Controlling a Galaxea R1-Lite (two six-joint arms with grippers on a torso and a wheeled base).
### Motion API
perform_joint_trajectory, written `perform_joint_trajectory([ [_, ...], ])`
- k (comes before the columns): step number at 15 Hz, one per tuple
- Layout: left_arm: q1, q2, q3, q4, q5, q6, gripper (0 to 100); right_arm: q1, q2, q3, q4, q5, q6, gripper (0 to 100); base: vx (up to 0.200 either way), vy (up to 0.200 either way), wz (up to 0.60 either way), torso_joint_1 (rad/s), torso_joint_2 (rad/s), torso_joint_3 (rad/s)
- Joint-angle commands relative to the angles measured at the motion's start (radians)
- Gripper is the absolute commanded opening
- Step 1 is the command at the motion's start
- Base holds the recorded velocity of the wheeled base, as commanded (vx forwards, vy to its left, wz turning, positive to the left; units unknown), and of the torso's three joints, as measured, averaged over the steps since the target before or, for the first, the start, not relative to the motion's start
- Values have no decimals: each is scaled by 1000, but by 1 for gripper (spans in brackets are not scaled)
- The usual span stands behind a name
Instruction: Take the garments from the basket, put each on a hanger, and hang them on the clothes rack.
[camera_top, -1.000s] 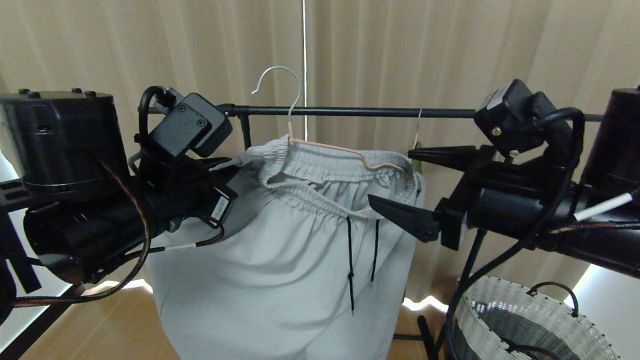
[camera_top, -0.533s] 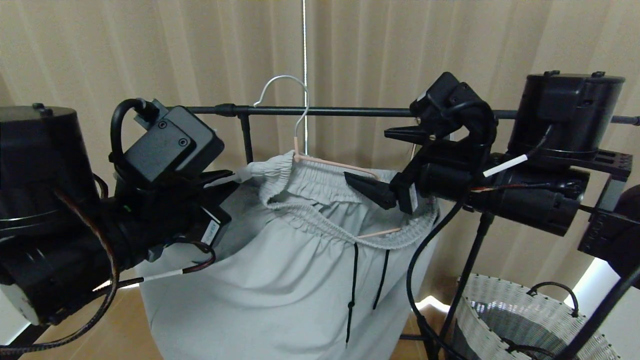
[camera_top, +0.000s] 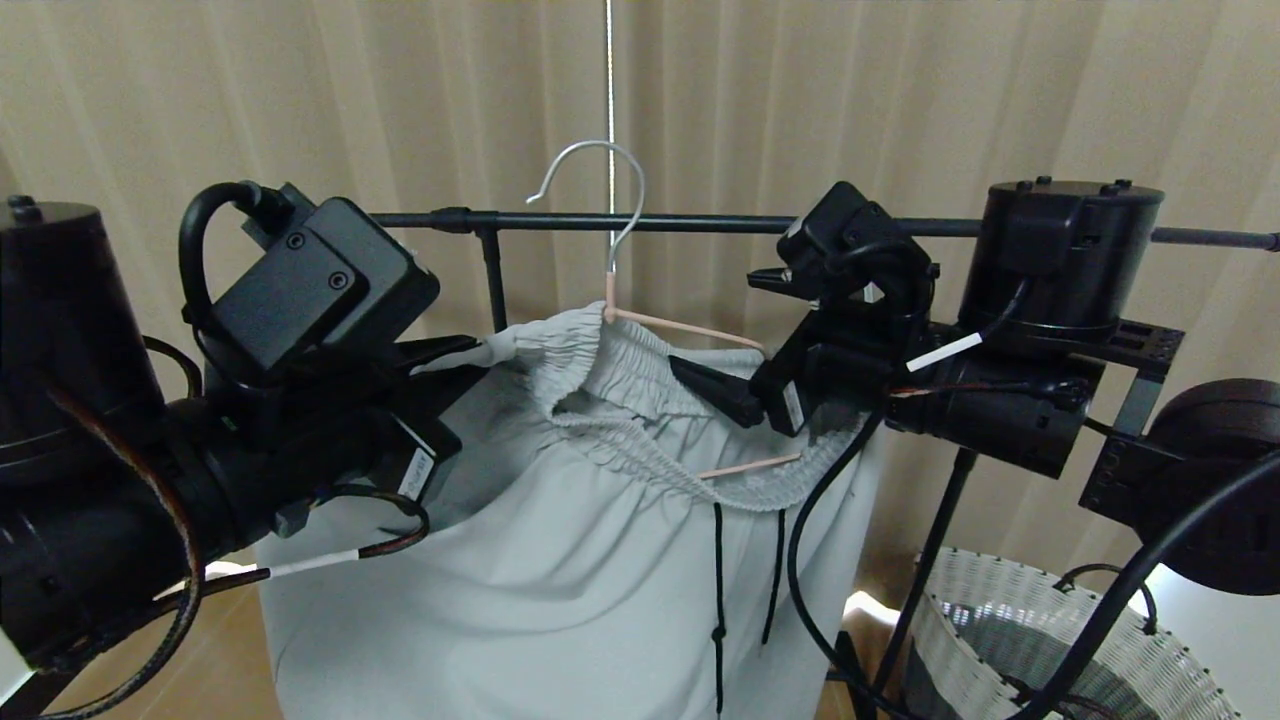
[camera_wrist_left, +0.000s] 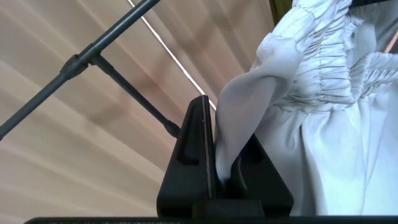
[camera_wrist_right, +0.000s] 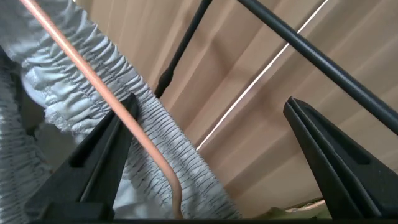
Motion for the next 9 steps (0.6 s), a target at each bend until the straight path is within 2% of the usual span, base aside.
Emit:
perform_joint_trajectory([
  [1,0,-2,0,-2,0,0,0,0,-5,12,0,-1,0,0,0,0,0,0,0,0],
  [9,0,6,6,-2,2,-3,0,0,-37,44,-1,-1,0,0,0,0,0,0,0,0],
])
